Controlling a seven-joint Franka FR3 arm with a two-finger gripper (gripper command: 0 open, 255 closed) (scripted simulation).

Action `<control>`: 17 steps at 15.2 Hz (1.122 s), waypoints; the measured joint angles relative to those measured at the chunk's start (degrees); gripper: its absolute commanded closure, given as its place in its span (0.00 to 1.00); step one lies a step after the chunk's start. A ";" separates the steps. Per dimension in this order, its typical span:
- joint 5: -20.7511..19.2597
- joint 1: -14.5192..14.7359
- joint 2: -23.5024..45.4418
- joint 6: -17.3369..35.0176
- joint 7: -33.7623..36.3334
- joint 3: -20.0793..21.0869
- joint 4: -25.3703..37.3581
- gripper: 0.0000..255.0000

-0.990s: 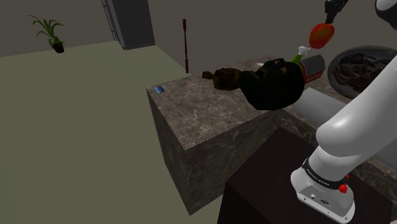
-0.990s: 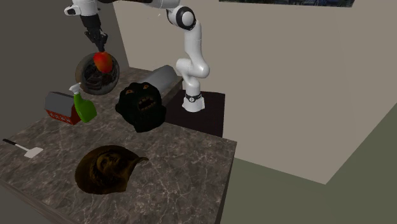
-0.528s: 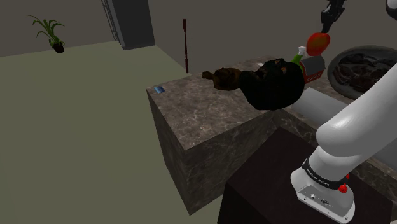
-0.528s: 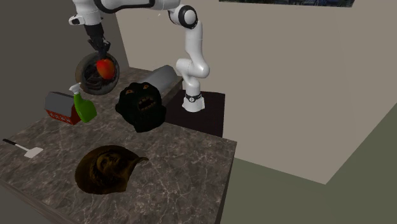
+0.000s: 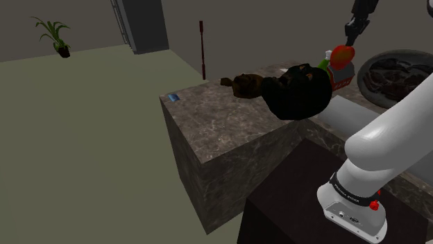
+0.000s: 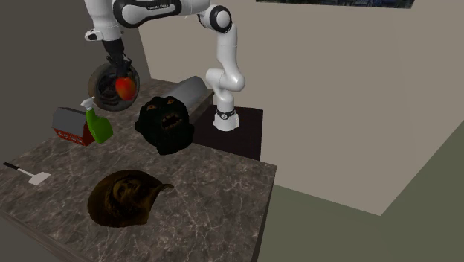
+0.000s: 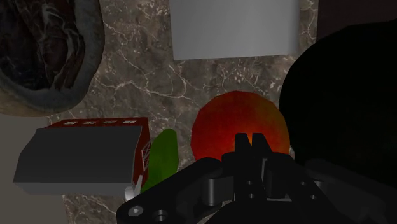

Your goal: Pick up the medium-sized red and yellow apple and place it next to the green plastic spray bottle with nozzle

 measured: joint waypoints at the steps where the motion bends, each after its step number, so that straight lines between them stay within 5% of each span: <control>1: -0.01 -0.05 0.01 0.78 -0.02 -0.08 -0.76 1.00; 17: -0.86 -0.40 -1.02 12.93 1.21 -0.45 -13.88 1.00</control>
